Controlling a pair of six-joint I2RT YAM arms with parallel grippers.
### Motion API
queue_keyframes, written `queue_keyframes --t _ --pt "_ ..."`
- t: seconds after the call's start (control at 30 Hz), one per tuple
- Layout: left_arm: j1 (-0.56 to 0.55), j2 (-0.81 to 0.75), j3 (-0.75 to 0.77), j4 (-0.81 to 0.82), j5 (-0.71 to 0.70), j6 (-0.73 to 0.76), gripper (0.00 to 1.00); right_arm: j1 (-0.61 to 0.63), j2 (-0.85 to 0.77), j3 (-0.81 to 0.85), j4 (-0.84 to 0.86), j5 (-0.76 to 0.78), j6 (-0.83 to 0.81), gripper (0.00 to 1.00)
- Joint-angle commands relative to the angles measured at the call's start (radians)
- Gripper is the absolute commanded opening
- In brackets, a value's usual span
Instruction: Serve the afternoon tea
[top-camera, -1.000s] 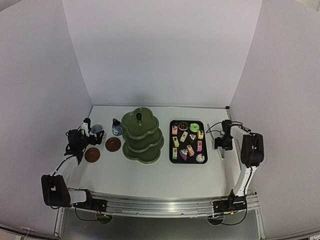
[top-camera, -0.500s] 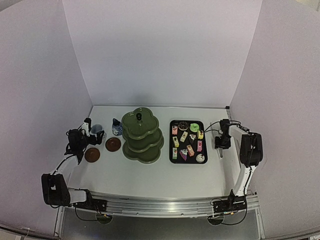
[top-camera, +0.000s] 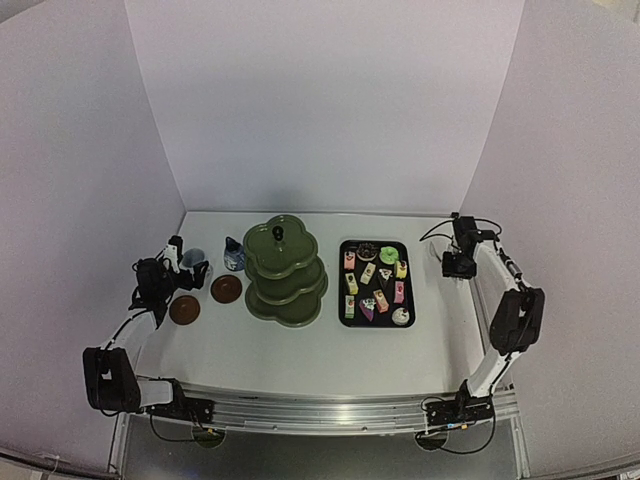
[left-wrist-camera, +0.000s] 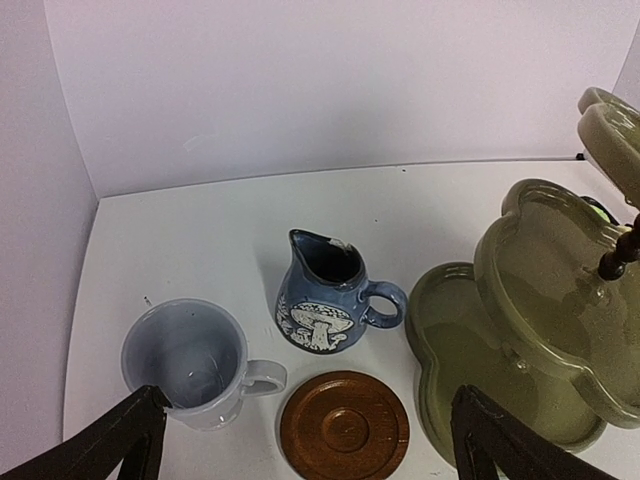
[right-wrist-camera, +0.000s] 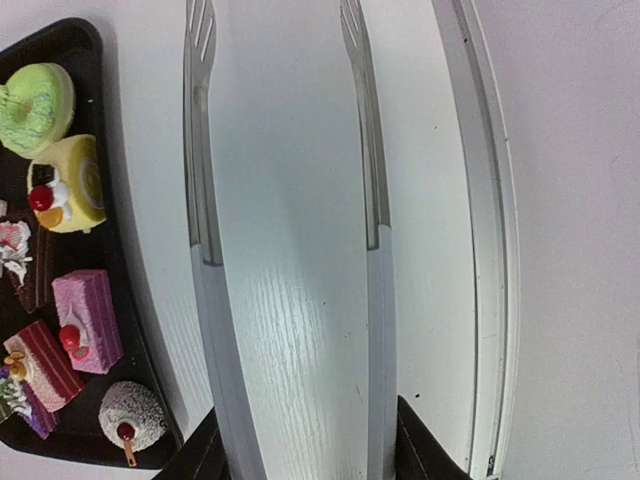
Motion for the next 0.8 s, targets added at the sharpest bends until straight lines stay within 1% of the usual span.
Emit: queue_keyframes --t 0.0,0.2,0.27,0.5,0.67,0.77 --pt "-0.002 -0.006 0.054 0.047 0.021 0.021 1.0 0.058 -0.074 0.049 -0.076 0.05 -0.004 0.44" --pt "-0.003 -0.042 0.071 0.026 0.044 0.003 0.99 0.186 -0.161 0.033 -0.086 0.132 -0.045 0.44" --pt "-0.004 -0.049 0.069 0.028 0.051 -0.009 0.99 0.217 -0.193 0.011 -0.095 0.117 -0.02 0.44" --pt "-0.003 -0.057 0.065 0.024 0.071 -0.012 1.0 0.359 -0.287 -0.084 -0.157 0.083 0.136 0.44" --pt "-0.003 -0.055 0.063 0.025 0.089 -0.009 1.0 0.464 -0.342 -0.147 -0.213 0.11 0.274 0.44" --pt "-0.003 -0.049 0.061 0.03 0.098 -0.009 1.0 0.496 -0.372 -0.188 -0.216 0.103 0.345 0.44"
